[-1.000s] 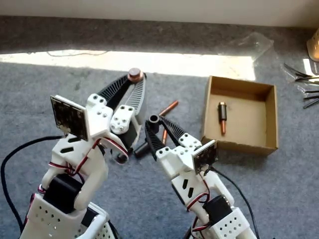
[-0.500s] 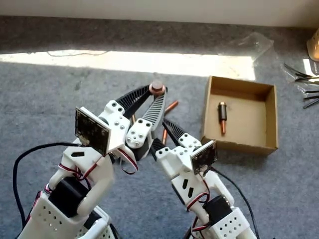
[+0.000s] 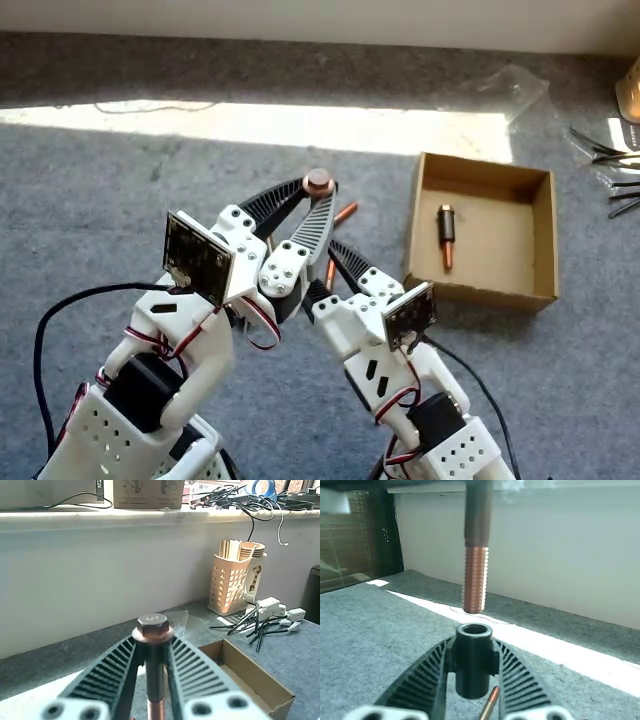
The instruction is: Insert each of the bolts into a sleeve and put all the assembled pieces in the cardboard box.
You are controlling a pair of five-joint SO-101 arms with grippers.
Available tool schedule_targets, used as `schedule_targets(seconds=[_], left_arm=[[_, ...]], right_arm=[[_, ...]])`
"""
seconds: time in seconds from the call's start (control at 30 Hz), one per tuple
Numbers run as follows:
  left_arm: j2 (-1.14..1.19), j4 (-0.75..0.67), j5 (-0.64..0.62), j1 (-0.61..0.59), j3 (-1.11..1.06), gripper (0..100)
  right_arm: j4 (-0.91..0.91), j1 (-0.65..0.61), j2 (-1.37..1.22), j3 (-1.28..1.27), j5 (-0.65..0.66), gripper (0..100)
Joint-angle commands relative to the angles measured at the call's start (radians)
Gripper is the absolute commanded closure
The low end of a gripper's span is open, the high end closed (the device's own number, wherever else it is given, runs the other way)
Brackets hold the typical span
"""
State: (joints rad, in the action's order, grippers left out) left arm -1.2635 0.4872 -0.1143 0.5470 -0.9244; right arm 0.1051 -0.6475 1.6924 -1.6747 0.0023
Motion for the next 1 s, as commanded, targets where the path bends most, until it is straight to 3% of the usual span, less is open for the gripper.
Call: schedule_targets(seconds=[0.0,0.37,0.6,0.97], left_arm=[[-0.027,-0.002,0.008,-0.010,-0.024,99],[-0.030,-0.031,0.055,-0.033,-0.048,99],[-0.030,-0.110,0.037,-0.061,-0.093,99],[-0.030,-0.120,0.031,-0.056,-0.097,99]], right_arm=[[0.001,0.013,0.008,-0.111,0.018,99.5],[0.001,0.013,0.008,-0.111,0.018,99.5],[0.001,0.013,0.008,-0.111,0.018,99.5],[0.001,0.013,0.008,-0.111,0.018,99.5]])
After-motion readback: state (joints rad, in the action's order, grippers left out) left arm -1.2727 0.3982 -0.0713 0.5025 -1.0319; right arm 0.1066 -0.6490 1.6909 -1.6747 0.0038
